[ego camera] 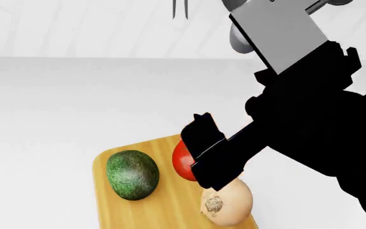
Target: Place the avocado, onion, tomato and bell pepper on the cutting board.
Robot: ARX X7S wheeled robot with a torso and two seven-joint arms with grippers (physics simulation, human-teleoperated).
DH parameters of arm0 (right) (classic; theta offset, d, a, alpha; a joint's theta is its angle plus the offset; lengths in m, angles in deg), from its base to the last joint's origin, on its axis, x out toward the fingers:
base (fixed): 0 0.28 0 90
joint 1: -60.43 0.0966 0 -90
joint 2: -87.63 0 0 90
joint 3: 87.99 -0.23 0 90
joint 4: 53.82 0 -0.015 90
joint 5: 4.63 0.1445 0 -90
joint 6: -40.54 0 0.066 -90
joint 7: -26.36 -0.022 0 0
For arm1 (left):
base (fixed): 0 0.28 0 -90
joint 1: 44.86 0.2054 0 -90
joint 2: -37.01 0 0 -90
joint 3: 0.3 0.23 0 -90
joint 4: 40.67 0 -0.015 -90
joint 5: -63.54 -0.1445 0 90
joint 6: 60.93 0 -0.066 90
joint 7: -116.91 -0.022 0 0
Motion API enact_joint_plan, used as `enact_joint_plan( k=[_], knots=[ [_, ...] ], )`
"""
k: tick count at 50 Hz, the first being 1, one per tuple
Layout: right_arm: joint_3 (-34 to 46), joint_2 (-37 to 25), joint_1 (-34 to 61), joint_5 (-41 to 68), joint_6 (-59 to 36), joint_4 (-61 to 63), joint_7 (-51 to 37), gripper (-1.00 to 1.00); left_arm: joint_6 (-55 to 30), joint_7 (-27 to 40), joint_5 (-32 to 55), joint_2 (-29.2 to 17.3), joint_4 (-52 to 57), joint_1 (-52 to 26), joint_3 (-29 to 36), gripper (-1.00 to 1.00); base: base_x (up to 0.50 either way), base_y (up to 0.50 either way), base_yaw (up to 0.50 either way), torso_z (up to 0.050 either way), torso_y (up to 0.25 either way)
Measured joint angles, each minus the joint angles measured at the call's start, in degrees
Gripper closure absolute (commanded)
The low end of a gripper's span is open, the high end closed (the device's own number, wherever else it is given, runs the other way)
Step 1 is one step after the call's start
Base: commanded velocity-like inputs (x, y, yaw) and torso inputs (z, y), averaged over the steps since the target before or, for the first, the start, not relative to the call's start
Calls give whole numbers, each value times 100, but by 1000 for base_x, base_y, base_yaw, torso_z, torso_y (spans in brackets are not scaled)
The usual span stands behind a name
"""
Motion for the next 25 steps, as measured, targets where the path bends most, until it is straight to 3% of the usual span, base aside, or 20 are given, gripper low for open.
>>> enact_joint_plan(
  k=[16,25],
  knots=[
    [-68,126,265,-312,31,-372,205,-100,-1017,1051,1964,-172,-146,-1352,1105,-100,0,0,0,0,0],
    [-35,258,388,-532,3,-623,381,-100,-1313,1558,3022,-363,-283,-1732,1666,-100,0,0,0,0,0]
  ],
)
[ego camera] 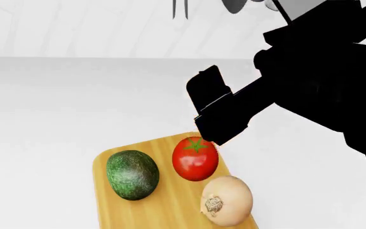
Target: Place the avocado, onion, tomato and bell pepper on the cutting board.
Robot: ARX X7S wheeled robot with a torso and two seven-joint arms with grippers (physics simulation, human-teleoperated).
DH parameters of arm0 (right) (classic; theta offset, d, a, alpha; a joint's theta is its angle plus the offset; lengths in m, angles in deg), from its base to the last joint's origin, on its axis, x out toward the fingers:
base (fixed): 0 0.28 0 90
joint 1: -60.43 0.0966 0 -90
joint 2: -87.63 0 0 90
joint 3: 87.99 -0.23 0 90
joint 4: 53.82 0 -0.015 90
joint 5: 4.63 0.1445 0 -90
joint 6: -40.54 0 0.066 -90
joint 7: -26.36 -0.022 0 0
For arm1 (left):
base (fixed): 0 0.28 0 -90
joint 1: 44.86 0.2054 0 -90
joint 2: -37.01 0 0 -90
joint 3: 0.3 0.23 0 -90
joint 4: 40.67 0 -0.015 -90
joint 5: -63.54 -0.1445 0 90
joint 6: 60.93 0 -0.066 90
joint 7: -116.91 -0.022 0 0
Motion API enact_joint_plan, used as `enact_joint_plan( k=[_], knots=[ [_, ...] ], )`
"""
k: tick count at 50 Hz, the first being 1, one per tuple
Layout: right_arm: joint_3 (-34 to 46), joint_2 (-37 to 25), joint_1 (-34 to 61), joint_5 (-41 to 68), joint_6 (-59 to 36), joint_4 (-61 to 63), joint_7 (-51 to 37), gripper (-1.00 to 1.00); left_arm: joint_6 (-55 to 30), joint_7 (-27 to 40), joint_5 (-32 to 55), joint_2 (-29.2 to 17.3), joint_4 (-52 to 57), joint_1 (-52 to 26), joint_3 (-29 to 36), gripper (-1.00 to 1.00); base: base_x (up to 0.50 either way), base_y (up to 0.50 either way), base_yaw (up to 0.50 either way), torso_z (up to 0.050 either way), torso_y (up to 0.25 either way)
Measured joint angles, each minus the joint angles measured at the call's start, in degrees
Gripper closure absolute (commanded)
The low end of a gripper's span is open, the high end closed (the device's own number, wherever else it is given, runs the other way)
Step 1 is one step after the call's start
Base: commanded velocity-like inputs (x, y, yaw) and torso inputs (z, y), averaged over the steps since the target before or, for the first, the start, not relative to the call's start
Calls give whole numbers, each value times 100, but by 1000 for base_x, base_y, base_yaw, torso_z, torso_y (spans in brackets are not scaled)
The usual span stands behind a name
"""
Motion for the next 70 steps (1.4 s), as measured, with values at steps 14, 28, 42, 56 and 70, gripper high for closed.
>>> enact_joint_plan(
  k=[14,28,42,56,70],
  knots=[
    [78,202,99,-333,11,-305,256,-100,-783,1344,1677,-165,-307,-901,1237,-100,0,0,0,0,0],
    [131,338,158,-486,28,-491,414,-100,-1408,1524,2317,-467,-69,-3344,4135,-100,0,0,0,0,0],
    [148,331,121,-472,58,-486,422,-100,-1162,228,1606,-510,220,-4379,5187,-100,0,0,0,0,0],
    [166,250,39,-436,94,-433,385,-100,-958,-1001,357,-710,484,-4081,5442,-100,0,0,0,0,0],
    [168,193,40,-353,90,-393,313,-100,-915,-1641,-528,-928,568,-3798,5575,-100,0,0,0,0,0]
  ],
)
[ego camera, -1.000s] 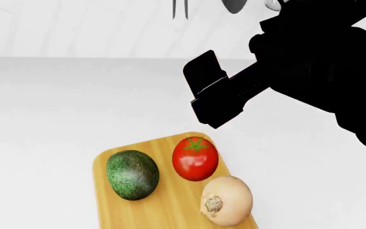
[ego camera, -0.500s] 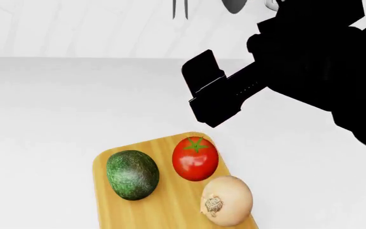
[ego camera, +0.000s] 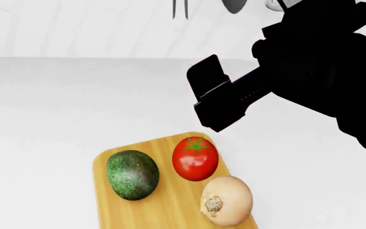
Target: Place the avocado, onion, tomato and bell pepper on the cutting board.
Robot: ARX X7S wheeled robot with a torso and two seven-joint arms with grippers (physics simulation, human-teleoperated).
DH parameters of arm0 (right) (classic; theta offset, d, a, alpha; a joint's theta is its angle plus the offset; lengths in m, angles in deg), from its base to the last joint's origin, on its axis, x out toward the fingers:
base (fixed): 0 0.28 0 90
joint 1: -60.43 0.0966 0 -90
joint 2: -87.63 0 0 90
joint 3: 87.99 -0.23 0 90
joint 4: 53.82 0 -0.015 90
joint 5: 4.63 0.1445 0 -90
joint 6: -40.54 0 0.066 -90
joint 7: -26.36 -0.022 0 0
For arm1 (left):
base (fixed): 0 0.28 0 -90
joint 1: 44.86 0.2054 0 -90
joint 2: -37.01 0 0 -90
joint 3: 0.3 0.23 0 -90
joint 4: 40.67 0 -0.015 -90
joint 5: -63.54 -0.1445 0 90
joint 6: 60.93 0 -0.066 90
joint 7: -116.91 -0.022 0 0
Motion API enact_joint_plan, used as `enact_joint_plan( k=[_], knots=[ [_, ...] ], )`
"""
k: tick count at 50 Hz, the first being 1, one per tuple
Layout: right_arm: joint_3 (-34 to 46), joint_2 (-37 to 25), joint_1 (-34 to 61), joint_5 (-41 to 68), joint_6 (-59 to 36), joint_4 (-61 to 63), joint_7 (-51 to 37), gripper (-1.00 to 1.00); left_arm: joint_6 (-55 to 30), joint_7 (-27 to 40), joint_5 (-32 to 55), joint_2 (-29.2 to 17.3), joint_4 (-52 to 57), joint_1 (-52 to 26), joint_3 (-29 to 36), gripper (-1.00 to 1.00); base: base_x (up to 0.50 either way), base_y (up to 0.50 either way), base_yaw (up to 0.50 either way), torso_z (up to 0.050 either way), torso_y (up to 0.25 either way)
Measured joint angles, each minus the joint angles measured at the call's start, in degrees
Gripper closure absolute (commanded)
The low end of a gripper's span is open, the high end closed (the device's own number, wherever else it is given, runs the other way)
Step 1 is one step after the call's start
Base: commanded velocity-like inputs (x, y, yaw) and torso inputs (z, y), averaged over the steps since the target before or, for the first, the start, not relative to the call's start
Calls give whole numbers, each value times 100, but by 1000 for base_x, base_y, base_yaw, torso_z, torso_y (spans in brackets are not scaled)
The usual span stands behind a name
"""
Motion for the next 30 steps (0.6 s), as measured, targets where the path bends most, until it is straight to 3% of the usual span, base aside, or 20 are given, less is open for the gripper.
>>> enact_joint_plan(
  k=[17,28,29,30],
  knots=[
    [19,-74,-28,42,4,44,-46,-100,645,-1042,-1291,-152,312,544,319,-100,0,0,0,0,0],
    [21,-89,-10,115,1,74,-115,-100,963,-1327,-1742,-220,447,849,494,-100,0,0,0,0,0],
    [21,-91,-9,119,1,77,-119,-100,982,-1337,-1770,-223,452,868,503,100,0,0,0,0,0],
    [20,-94,-11,124,2,80,-124,-100,975,-1330,-1816,-236,461,862,511,100,0,0,0,0,0]
  ],
)
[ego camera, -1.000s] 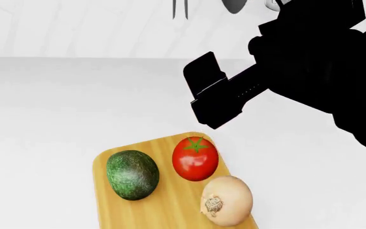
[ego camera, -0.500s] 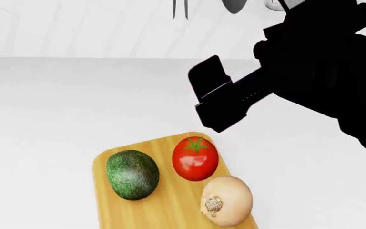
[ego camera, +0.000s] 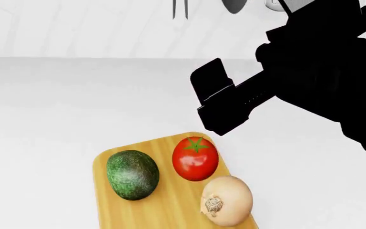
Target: Place the avocado, onion, tomato and bell pepper on the cutting board.
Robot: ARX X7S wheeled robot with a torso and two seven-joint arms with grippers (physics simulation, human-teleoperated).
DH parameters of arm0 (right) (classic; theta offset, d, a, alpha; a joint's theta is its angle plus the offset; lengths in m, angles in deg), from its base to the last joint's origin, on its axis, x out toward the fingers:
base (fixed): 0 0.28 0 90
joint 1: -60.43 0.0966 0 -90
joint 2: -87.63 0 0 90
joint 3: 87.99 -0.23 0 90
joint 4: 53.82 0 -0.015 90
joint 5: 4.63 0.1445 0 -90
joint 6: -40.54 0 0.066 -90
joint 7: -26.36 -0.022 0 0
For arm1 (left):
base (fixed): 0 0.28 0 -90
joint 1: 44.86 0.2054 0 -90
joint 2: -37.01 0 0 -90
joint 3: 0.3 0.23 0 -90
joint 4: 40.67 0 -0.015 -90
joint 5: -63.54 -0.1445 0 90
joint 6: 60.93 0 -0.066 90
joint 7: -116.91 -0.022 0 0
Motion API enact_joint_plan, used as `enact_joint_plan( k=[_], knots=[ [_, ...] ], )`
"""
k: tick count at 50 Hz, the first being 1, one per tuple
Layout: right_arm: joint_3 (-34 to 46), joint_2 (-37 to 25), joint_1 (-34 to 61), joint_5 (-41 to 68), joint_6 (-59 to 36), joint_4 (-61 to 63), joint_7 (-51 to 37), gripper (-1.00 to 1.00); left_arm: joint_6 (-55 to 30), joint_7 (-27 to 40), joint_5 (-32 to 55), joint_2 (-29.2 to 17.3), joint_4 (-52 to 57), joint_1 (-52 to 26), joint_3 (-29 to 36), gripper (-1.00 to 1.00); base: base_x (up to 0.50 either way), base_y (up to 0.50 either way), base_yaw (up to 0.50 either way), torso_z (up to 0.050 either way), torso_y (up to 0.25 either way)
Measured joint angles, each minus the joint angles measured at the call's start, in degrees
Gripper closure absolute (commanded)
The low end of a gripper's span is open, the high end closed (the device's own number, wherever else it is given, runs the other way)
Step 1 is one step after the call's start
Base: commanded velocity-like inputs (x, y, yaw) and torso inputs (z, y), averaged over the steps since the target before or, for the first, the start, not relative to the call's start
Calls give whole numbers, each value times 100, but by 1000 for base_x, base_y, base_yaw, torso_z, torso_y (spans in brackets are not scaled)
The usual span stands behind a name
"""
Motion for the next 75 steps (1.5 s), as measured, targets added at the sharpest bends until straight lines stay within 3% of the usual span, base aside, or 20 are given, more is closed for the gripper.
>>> enact_joint_plan(
  k=[12,31,53,75],
  knots=[
    [-10,-37,15,54,13,24,-49,-100,-166,223,291,152,-87,-163,-294,100,0,0,0,0,0],
    [-12,-52,40,-33,62,-45,7,-100,133,665,1059,1503,-356,-676,-852,100,0,0,0,0,0],
    [7,-85,-175,-178,251,50,65,-100,909,356,406,3007,-615,-323,-1165,100,0,0,0,0,0],
    [106,16,-252,-440,312,-74,276,-100,1147,-465,-804,4226,-1550,128,-1329,100,0,0,0,0,0]
  ],
)
